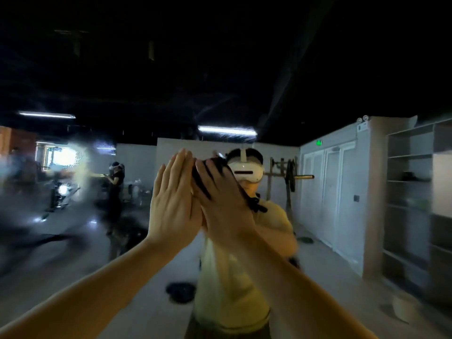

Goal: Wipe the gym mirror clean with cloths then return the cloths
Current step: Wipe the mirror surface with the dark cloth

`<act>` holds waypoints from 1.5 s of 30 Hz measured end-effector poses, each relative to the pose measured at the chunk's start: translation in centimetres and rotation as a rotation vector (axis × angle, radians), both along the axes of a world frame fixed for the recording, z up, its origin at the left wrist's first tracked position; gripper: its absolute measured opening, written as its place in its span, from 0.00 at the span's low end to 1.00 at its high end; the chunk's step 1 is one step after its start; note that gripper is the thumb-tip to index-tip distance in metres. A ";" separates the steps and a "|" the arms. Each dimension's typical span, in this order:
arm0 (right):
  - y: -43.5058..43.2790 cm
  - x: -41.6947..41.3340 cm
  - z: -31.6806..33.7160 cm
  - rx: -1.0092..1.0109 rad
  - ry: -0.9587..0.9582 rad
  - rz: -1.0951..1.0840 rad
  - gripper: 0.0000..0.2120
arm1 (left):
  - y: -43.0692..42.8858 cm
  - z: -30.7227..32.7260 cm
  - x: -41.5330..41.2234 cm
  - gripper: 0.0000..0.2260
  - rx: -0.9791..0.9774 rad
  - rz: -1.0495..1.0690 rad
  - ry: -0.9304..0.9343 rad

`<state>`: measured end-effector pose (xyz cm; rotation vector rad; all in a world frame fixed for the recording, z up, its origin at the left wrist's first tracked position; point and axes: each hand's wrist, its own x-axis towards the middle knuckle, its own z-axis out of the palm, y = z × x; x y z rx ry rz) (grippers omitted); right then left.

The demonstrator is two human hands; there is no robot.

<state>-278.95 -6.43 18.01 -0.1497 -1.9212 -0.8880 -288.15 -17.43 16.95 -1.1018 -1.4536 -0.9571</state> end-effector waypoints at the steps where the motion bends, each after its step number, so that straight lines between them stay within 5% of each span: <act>1: 0.8 1.2 -0.4 0.040 -0.027 0.017 0.28 | 0.0 -1.2 0.1 0.28 -0.002 -0.010 0.029; 9: 10.4 14.5 1.2 -0.286 0.406 -0.192 0.30 | 1.8 -3.9 0.0 0.39 -0.192 0.202 0.023; 13: 7.9 11.7 -0.1 -0.524 0.711 -0.182 0.30 | 1.5 -3.8 0.0 0.40 -0.228 0.186 0.016; 16: 3.8 6.0 -2.6 -0.438 0.567 -0.076 0.30 | 0.8 -3.7 0.3 0.35 -0.206 0.112 0.000; 19: 0.5 2.0 -6.8 -0.249 0.188 0.026 0.28 | -0.1 -5.0 0.8 0.29 -0.136 -0.045 -0.029; 21: 0.8 2.4 -9.4 -0.097 -0.058 0.082 0.29 | -0.1 -6.6 1.2 0.28 -0.122 -0.082 -0.031; 23: 2.7 4.9 -9.9 -0.015 -0.106 0.035 0.29 | 0.3 -7.8 1.7 0.29 -0.129 -0.089 -0.026; 30: 11.4 16.9 -7.0 -0.408 0.477 -0.211 0.30 | 3.4 -9.0 1.9 0.41 -0.164 0.096 -0.039; 34: 8.4 12.7 -8.9 -0.627 0.737 -0.181 0.31 | 3.8 -9.1 1.6 0.42 -0.150 0.101 -0.026; 37: 4.3 6.7 -11.9 -0.496 0.505 -0.071 0.30 | 3.2 -9.1 1.5 0.38 -0.149 0.031 -0.023; 42: 1.0 3.3 -17.2 -0.187 -0.160 0.069 0.34 | 0.6 -9.4 0.8 0.31 -0.171 -0.051 0.025; 45: 4.4 8.3 -16.7 -0.095 -0.175 -0.005 0.30 | -0.1 -11.6 1.0 0.33 -0.192 -0.011 0.065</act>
